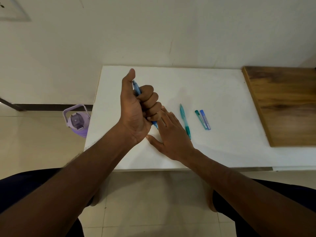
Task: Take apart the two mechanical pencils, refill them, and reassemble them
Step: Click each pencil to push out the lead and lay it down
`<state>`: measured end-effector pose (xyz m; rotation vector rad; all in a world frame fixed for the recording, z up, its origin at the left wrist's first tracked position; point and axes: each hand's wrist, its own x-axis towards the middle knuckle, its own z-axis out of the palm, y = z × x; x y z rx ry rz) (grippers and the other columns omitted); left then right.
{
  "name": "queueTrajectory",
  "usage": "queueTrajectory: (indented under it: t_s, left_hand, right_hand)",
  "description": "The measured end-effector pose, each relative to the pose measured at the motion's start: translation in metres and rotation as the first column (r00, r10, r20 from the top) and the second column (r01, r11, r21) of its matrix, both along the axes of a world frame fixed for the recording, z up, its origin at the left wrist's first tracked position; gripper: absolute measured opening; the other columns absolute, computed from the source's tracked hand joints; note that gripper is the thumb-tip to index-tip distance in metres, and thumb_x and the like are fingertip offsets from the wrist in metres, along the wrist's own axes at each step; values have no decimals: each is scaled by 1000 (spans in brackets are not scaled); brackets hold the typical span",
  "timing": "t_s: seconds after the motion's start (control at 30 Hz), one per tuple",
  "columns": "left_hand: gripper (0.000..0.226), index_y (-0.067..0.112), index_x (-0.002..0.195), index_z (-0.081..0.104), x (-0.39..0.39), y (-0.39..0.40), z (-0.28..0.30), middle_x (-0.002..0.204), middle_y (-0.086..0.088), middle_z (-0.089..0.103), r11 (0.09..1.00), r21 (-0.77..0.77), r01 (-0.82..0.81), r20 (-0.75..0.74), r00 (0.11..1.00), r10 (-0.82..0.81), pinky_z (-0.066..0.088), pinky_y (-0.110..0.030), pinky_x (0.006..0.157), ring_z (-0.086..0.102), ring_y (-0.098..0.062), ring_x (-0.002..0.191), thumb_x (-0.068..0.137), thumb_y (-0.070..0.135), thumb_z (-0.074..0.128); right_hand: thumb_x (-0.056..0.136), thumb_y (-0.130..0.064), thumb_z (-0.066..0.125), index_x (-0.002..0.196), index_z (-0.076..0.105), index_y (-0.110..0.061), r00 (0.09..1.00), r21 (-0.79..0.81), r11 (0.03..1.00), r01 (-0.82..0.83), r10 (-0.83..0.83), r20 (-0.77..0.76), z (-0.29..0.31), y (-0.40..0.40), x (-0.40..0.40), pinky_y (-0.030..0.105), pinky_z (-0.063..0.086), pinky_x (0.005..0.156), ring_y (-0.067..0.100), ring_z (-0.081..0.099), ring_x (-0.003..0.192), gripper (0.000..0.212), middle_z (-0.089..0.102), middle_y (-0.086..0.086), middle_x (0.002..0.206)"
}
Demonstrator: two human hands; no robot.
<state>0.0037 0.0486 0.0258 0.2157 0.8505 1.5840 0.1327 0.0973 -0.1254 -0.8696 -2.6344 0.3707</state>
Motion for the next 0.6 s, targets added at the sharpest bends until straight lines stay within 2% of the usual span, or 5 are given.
queueTrajectory:
  t_s: [0.1,0.23,0.4,0.53,0.6]
  left_hand:
    - [72,23,50,17,-1,0,1,39,8,25,1000,15,22,-33,999,-22,16,-22,43,13,-10,42,100,74,23]
    - [69,22,42,30,-3,0,2,41,7,24,1000,-7,7,-77,997,-7,15,-24,47,17,-9,41,105,49,30]
    - [71,22,43,28,-2,0,2,42,6,23,1000,-25,17,-121,992,-20,19,-22,43,18,-9,40,106,54,30]
    - [60,23,47,22,-3,-2,3,42,8,23,1000,5,-15,-147,989,16,17,-23,45,15,-10,42,104,37,29]
    - [64,24,46,23,-3,-1,4,41,8,23,999,16,-28,-124,992,30,15,-23,45,14,-10,42,106,42,30]
  right_hand:
    - [98,-69,49,151,32,-22,999,-7,1000,-6,7,33,0,0,0,50,36,122,33,50,146,73,48,10,161]
    - [99,-68,48,154,28,-22,999,-28,999,-16,18,50,1,0,1,50,33,125,32,43,152,74,42,9,165]
    - [99,-69,46,151,29,-24,997,-27,1000,-12,14,82,3,0,0,51,34,125,31,45,150,71,44,9,164]
    - [100,-68,46,155,25,-23,998,-25,1000,-12,14,55,3,-1,1,50,32,125,33,40,153,74,39,11,167]
    - [100,-68,45,154,25,-22,998,-20,1000,-14,15,61,2,-1,1,51,33,125,33,39,154,73,39,12,167]
